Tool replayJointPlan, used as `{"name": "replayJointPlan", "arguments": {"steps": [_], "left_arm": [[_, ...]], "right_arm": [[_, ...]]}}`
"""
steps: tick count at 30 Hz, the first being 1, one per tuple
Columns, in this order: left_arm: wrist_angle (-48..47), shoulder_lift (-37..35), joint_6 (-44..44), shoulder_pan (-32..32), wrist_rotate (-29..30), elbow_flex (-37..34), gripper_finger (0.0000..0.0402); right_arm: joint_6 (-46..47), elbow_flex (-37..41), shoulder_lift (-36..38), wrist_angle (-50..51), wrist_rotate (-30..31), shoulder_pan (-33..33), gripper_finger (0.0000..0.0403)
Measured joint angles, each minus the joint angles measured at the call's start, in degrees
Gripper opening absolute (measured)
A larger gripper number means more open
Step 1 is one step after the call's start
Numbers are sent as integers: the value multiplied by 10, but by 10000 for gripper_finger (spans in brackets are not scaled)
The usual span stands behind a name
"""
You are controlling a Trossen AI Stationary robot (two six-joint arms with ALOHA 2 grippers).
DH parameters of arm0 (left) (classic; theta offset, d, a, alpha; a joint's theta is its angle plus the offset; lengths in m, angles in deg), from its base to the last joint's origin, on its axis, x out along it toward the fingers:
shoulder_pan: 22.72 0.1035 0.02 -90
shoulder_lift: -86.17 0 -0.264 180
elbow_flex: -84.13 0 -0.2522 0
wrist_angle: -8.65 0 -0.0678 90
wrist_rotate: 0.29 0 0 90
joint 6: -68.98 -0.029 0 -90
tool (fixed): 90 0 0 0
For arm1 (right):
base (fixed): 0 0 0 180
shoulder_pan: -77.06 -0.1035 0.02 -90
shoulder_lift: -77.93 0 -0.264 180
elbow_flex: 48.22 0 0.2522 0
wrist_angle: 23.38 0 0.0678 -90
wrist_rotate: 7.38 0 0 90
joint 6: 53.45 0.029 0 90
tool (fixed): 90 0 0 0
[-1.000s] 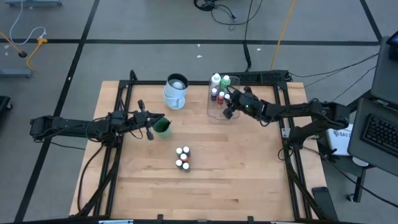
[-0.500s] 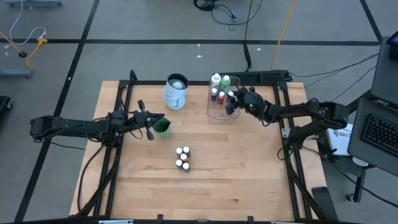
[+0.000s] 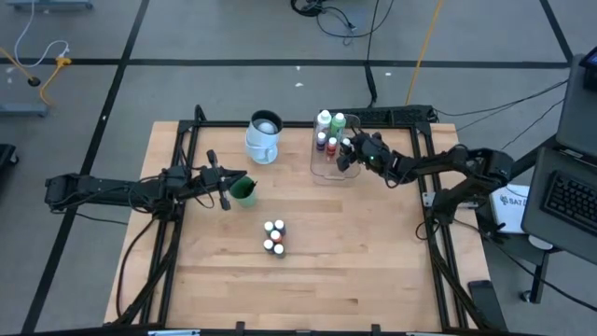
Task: Pick & Place Paint Supplies
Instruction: Put the gray paint bottle into the transparent bin, then put the dark green paint bottle into the transparent bin
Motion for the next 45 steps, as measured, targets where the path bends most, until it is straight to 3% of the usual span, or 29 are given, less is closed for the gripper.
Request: {"name": "replayJointPlan", "arguments": {"steps": [9, 22, 27, 40, 42, 45], "left_arm": [[0, 0, 3, 0, 0, 0, 3], [0, 0, 4, 0, 0, 0, 3], [-1, 0, 1, 0, 0, 0, 3], [-2, 0, 3, 0, 0, 0, 3], [-3, 0, 5, 0, 0, 0, 3], [-4, 0, 5, 0, 0, 0, 3]], "right_arm": [[-20, 0, -9, -3, 1, 15, 115], [-36, -1, -9, 13, -49, 19, 125], [-52, 0, -8, 1, -46, 19, 144], [-46, 0, 106, 28, -51, 8, 185], [-50, 0, 148, 33, -89, -5, 184], [-35, 0, 218, 17, -200, -35, 181]]}}
